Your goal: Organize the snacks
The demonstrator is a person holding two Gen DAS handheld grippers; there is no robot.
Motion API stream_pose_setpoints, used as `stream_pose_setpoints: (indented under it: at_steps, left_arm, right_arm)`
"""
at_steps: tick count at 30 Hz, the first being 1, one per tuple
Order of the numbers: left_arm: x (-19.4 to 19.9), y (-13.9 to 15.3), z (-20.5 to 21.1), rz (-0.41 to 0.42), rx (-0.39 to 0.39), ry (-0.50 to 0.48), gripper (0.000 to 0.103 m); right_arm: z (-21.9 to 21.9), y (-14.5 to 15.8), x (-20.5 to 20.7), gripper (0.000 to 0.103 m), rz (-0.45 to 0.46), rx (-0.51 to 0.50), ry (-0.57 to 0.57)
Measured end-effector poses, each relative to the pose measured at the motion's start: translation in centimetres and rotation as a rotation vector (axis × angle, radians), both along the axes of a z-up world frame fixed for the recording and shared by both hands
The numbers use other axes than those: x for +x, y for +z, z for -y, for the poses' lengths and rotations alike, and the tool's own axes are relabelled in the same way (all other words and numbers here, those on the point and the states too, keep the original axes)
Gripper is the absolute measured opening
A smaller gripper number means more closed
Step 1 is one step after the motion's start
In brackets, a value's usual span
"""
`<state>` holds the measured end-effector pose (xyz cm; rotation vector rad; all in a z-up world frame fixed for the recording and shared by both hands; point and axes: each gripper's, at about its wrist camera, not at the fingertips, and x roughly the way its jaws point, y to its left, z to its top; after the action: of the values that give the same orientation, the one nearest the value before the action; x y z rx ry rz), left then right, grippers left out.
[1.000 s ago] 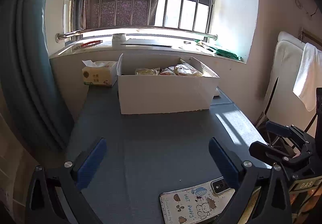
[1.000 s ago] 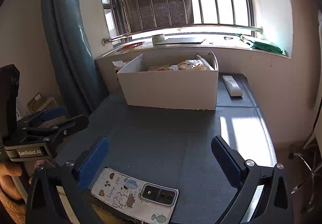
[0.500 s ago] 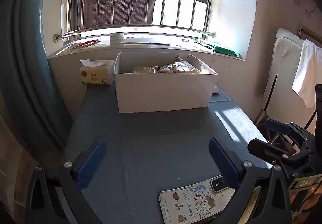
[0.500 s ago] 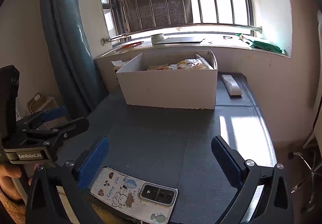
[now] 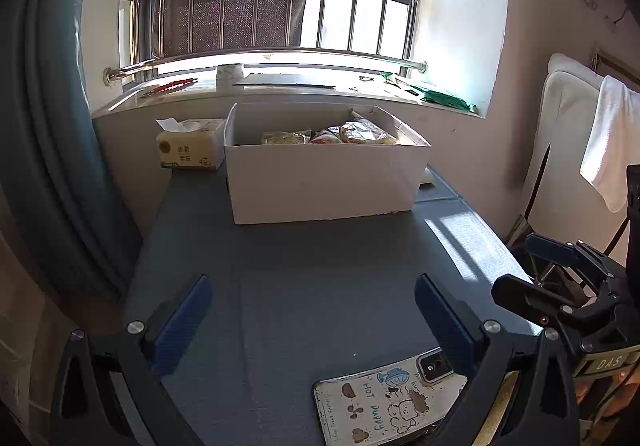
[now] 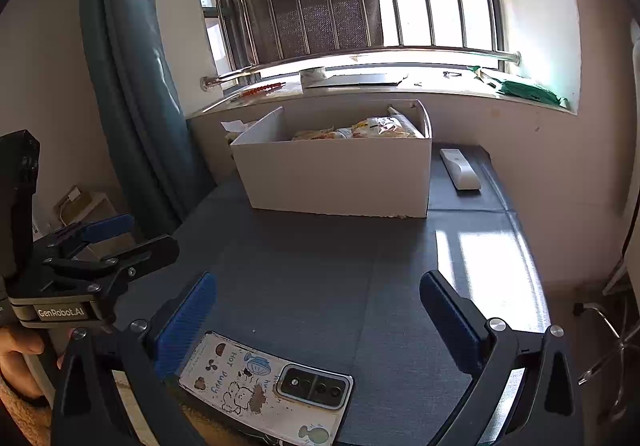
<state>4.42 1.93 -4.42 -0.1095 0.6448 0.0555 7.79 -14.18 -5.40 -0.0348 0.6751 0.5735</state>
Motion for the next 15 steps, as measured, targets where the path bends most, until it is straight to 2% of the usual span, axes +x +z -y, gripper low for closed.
stream_pose_setpoints:
  at_steps: [15]
  left_arm:
    - [0.16,0.15,-0.32,0.002,-0.006,0.008,0.103]
  right_arm:
    - [-0.15,-0.15,0.11,0.103,-0.003,-0.004,0.007]
